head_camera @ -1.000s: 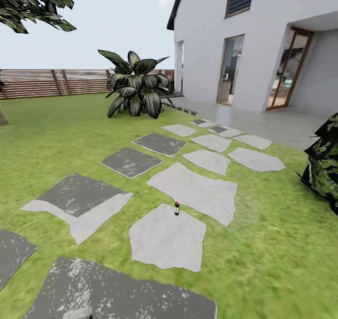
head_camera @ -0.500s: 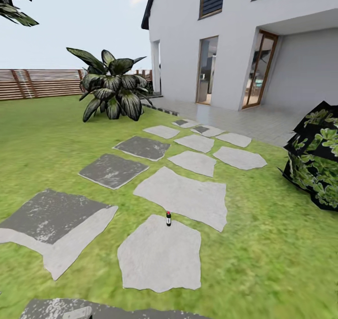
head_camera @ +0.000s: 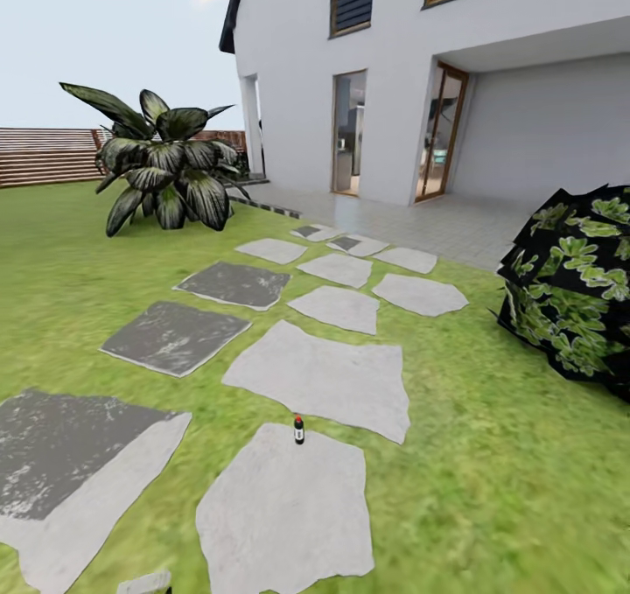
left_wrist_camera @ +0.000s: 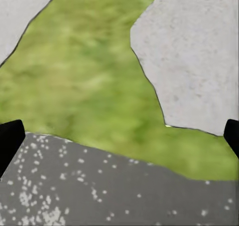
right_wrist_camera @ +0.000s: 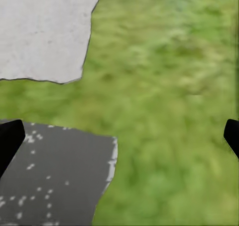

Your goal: In the garden, pick up the pesticide atomizer on the floor and spray pesticide onto both trees until each tree trunk is fully covered.

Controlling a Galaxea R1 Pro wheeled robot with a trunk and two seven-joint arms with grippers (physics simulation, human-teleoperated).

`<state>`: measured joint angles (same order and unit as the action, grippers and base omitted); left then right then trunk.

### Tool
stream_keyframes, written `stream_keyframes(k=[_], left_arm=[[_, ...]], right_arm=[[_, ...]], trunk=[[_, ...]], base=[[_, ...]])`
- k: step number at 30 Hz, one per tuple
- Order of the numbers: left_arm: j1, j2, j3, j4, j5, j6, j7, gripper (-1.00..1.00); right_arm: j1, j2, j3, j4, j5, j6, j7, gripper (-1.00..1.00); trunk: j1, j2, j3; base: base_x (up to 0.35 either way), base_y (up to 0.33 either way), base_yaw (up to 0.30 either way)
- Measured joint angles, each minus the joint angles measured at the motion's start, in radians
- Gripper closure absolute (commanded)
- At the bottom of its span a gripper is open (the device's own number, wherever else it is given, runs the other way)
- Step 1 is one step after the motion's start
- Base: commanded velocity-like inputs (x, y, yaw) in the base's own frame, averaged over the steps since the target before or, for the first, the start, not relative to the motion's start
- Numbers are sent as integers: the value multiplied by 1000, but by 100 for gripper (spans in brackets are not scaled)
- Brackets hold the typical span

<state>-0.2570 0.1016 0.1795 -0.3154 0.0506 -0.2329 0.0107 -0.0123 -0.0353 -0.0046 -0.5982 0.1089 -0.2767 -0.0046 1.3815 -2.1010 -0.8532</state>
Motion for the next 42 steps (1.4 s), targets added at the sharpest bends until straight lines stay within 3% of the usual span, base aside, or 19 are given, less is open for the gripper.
stream_keyframes(k=[28, 42], left_arm=[[0, 0, -2, 1, 0, 0, -11, -100], [0, 0, -2, -1, -2, 0, -12, -100]], right_arm=[[0, 0, 0, 0, 0, 0, 0, -100], [0, 0, 0, 0, 0, 0, 0, -100]], trunk=[[0, 0, 0], [0, 0, 0]], base=[[320, 147, -266], [12, 281, -266]])
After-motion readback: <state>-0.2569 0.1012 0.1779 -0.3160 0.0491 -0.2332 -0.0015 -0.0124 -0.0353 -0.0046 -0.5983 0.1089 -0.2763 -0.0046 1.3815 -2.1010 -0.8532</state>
